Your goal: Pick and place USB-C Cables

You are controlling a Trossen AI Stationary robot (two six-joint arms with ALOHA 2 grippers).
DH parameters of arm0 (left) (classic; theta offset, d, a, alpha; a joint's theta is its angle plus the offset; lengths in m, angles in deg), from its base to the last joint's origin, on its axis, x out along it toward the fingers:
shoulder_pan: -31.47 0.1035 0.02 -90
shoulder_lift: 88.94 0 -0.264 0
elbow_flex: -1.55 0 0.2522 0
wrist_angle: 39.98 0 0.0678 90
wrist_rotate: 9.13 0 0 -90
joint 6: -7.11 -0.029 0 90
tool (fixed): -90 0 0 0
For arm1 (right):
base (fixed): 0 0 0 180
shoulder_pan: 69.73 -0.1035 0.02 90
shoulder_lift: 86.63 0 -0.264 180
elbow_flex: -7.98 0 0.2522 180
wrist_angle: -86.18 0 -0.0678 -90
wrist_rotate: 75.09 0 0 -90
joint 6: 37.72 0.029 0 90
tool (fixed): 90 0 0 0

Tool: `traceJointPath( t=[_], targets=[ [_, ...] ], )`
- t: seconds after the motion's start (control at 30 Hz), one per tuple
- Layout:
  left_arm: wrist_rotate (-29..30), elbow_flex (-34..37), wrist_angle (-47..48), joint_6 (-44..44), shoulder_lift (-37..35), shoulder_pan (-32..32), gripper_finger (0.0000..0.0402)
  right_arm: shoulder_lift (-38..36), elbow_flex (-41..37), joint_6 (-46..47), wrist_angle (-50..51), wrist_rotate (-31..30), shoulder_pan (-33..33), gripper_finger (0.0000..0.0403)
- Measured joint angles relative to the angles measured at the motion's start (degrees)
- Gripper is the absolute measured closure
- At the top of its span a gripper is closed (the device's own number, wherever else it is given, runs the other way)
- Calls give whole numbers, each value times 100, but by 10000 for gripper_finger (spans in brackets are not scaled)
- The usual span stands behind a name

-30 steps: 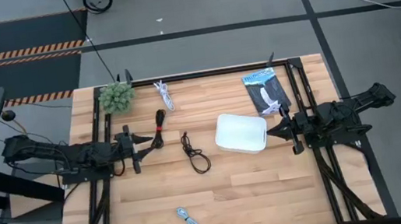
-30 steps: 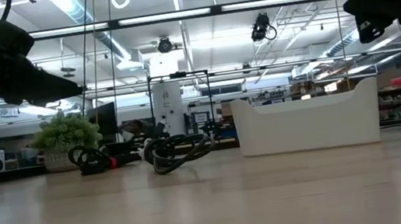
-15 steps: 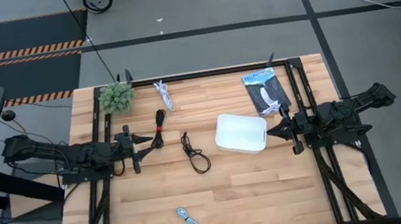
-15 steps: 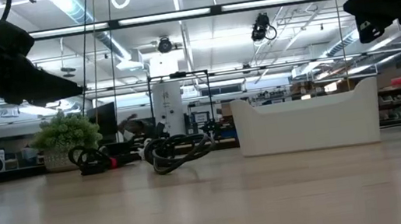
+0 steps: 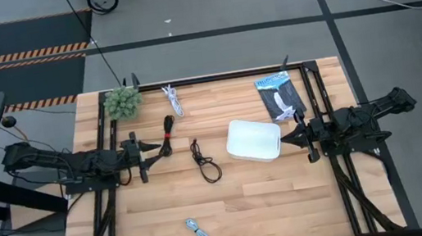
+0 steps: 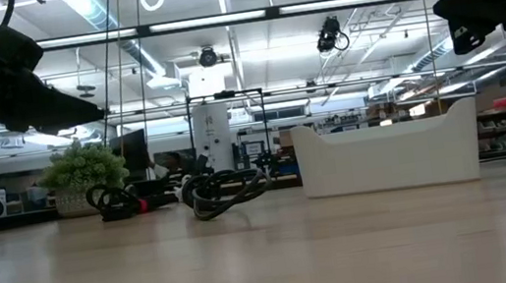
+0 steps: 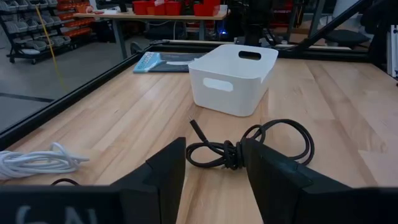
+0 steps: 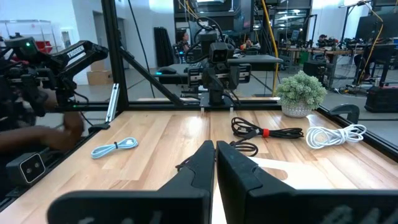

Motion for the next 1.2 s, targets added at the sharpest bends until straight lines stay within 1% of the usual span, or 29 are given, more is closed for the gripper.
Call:
traceJointPath(
  t=[0.97, 1.1, 1.2],
  targets=[
    [0, 0, 0, 0, 1, 1, 230, -1, 0, 1, -15, -1, 2, 380],
    [-1, 0, 0, 0, 0, 0, 230, 0, -1, -52, -228, -2, 1, 380],
    [1, -1, 1, 2, 0, 1, 230, 1, 0, -454, -675, -5, 2, 380]
  ],
)
